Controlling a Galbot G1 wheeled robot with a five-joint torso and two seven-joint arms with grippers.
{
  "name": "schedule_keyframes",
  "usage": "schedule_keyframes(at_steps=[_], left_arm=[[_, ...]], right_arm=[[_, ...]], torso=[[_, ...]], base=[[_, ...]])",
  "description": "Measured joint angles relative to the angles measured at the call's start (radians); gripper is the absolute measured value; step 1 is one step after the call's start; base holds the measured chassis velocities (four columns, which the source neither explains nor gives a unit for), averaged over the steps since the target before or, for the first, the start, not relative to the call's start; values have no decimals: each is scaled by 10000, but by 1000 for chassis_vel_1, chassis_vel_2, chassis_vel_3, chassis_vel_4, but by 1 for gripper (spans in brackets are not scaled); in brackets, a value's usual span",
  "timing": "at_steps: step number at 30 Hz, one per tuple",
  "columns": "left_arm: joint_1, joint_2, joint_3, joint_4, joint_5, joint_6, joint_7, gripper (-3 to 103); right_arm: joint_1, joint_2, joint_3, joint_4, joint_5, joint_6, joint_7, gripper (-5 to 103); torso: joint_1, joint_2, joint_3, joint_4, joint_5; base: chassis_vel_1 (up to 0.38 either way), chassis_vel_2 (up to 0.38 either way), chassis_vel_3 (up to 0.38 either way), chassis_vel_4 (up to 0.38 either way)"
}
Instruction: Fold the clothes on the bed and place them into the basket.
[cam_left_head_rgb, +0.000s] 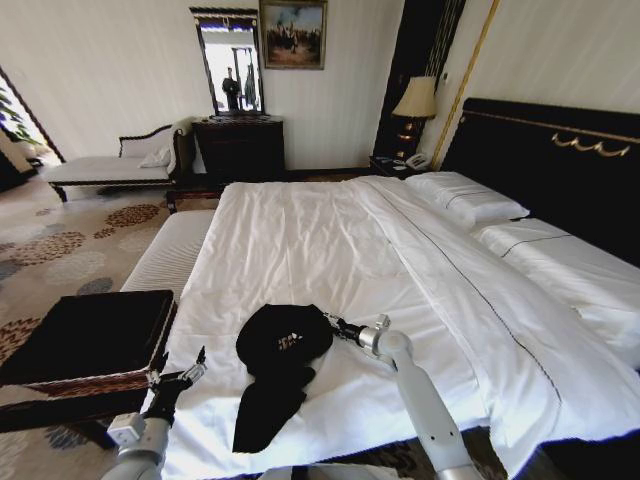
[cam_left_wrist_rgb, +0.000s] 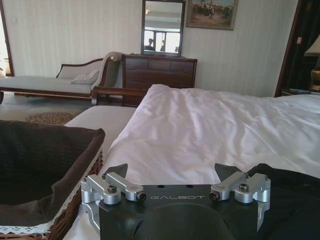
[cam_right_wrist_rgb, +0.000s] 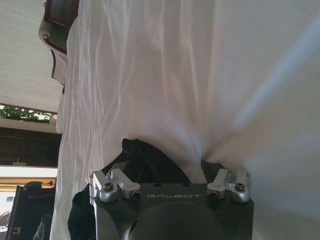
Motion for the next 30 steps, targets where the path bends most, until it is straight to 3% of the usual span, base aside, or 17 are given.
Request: schedule_keyframes(at_steps=[5,7,8,10,12,15,18,24,30], left_arm=[[44,-25,-70,-2,-25,0,-1,97],[47,-47,-82,-1,-29,-3,-2,97],[48,-55,-84,-2,-31,-5,-2,97],[44,-78,-87,-2,-35,-14,-2,97],[41,-81,-88,-3,-36,-15,-1,97],[27,-124,-89,-10,-41,-22,-2,97],[25,-153,-90,-2,-43,-31,-1,97],[-14,-201,-126,125,-126,-58,13,97],[-116,-198,-131,184,-209,-58,15,97]], right_arm=[[87,-15,6,-168,-48,-1,-56,79],[87,-28,-18,-180,-102,1,-80,69],[86,-29,-27,-181,-128,2,-87,69],[77,-26,-88,-181,-199,10,-99,52],[75,-25,-113,-179,-214,12,-102,52],[81,-24,-204,-175,-266,14,-114,36],[88,-23,-218,-168,-274,14,-114,31],[46,-104,-255,176,-251,12,-92,4],[-81,-300,-295,1035,-245,10,-53,1]], torso=[[0,0,0,-3,-1],[0,0,0,-5,0],[0,0,0,-5,-1],[0,0,1,-4,-1],[0,0,1,-4,0],[0,-1,1,-2,0],[1,-1,1,-1,1],[1,-1,1,-1,1],[0,0,1,-2,0]], base=[[0,0,0,0],[0,0,0,0],[0,0,0,0],[0,0,0,0],[0,0,0,0],[0,0,0,0],[0,0,0,0],[0,0,0,0],[0,0,0,0]])
